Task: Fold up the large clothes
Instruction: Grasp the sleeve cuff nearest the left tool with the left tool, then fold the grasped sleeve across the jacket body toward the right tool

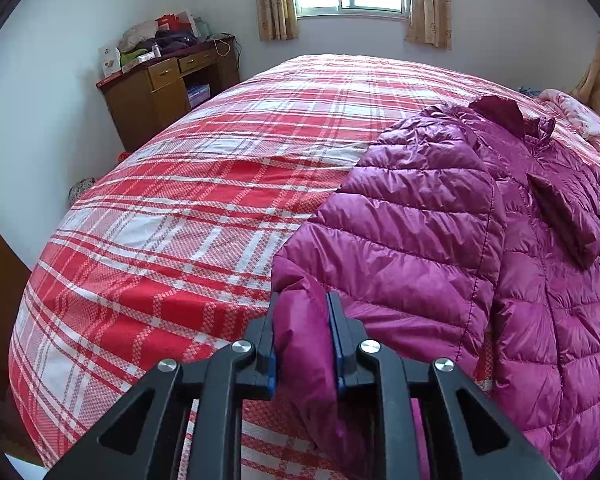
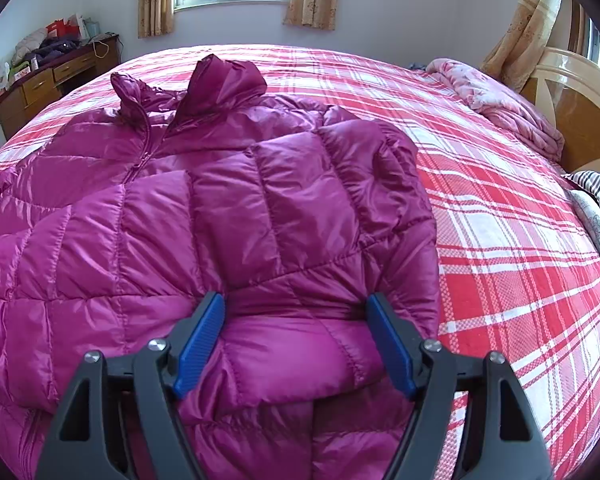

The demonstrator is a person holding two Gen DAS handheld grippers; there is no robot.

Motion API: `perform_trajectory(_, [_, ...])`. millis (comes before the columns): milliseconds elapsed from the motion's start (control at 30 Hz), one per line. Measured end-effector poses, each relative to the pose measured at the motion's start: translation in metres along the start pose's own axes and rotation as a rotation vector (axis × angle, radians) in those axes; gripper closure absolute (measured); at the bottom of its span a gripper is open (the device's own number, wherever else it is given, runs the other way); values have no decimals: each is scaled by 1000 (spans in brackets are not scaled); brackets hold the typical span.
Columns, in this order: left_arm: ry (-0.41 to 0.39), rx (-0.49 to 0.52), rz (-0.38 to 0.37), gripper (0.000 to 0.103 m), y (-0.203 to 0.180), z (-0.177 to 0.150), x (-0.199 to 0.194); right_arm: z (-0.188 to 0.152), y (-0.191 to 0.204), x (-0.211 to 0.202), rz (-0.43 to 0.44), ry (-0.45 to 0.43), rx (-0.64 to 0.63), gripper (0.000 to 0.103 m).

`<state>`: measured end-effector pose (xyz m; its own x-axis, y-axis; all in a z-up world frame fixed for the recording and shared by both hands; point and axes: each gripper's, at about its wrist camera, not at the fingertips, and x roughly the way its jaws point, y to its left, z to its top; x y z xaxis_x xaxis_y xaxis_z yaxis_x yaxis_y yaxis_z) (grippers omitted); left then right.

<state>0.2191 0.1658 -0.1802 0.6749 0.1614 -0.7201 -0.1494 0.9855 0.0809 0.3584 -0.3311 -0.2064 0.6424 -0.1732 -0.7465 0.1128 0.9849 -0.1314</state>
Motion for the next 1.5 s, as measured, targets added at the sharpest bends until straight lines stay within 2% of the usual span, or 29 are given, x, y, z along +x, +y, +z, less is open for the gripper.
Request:
perform_trajectory(200, [-84, 4, 93, 88, 18, 38, -13, -1, -2, -7, 26, -4, -4, 26])
perform_trajectory(333, [-200, 41, 153, 88, 22, 79, -40, -7, -4, -38, 57, -51, -25, 27])
perform_trajectory(433, [-253, 38, 144, 88, 18, 109, -56, -16, -4, -57, 112, -66, -36, 26])
perform_trajectory(533, [-285, 63, 129, 89, 0, 128, -68, -29, -3, -64, 114, -78, -46, 26])
perform_trajectory(800, [-352, 240, 33, 89, -98, 146, -87, -51, -18, -66, 123, -72, 2, 26])
perform_trajectory(967, [-367, 334, -28, 89, -163, 149, -92, -62, -35, -66, 102, -85, 30, 26])
perform_trajectory(1100, [-371, 391, -87, 89, -215, 148, -96, -70, -46, -56, 126, -56, 82, 26])
perform_trajectory(1267, [-373, 472, -166, 90, -279, 138, -100, -75, -59, -54, 157, -50, 146, 26])
perform_trajectory(1500, [-343, 560, -209, 90, -343, 108, -84, -79, -62, -55, 164, -63, 166, 26])
